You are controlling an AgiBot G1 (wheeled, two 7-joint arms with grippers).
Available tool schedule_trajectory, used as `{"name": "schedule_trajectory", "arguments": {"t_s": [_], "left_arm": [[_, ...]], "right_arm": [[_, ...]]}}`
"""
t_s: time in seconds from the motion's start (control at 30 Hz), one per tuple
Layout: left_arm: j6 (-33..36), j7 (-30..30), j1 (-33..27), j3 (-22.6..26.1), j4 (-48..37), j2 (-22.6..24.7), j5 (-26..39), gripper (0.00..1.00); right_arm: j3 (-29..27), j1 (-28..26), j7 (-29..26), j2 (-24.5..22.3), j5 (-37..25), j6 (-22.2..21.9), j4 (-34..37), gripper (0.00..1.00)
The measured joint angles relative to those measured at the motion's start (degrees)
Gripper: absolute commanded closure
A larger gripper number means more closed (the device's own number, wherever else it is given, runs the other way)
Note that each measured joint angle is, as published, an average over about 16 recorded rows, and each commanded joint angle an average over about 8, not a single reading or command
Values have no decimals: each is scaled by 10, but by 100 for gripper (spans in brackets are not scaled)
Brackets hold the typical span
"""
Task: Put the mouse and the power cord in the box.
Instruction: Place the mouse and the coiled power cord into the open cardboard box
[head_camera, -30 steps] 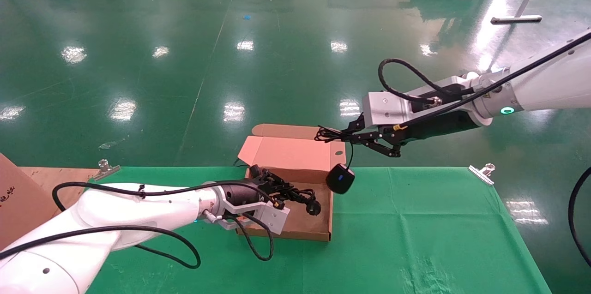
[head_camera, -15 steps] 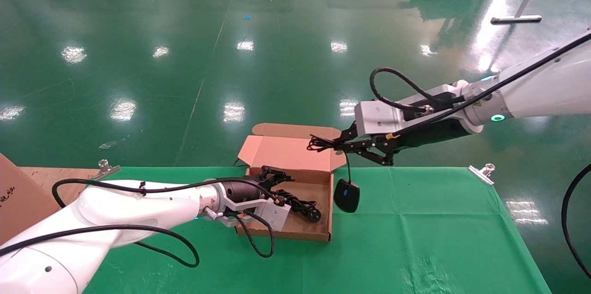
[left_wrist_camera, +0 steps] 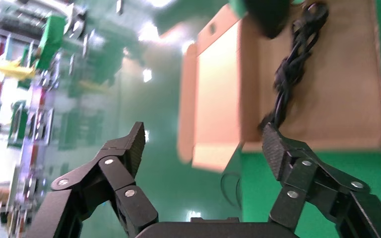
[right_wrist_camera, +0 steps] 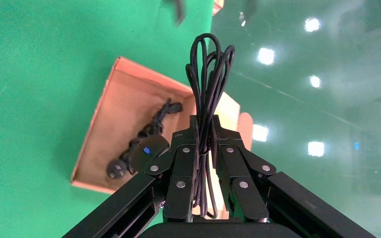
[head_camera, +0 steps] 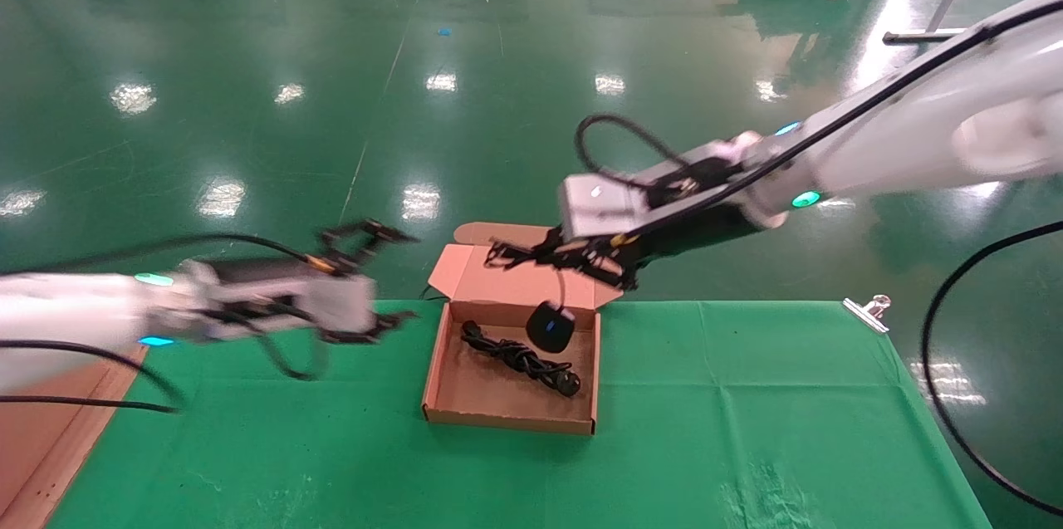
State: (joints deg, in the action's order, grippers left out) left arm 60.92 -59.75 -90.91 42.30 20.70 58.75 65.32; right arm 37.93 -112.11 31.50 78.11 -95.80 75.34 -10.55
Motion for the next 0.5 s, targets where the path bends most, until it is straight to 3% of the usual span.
{"name": "schedule_trajectory", "arguments": {"t_s": [0.27, 0.5], "left_arm": [[78, 39, -17, -23, 35, -102, -36, 0], [112, 61, -13, -37, 50, -152, -59, 0]], "right_arm": [[66, 64, -99, 8, 31, -66, -135, 100], [156, 110, -175, 8, 67, -153, -220, 100]]}}
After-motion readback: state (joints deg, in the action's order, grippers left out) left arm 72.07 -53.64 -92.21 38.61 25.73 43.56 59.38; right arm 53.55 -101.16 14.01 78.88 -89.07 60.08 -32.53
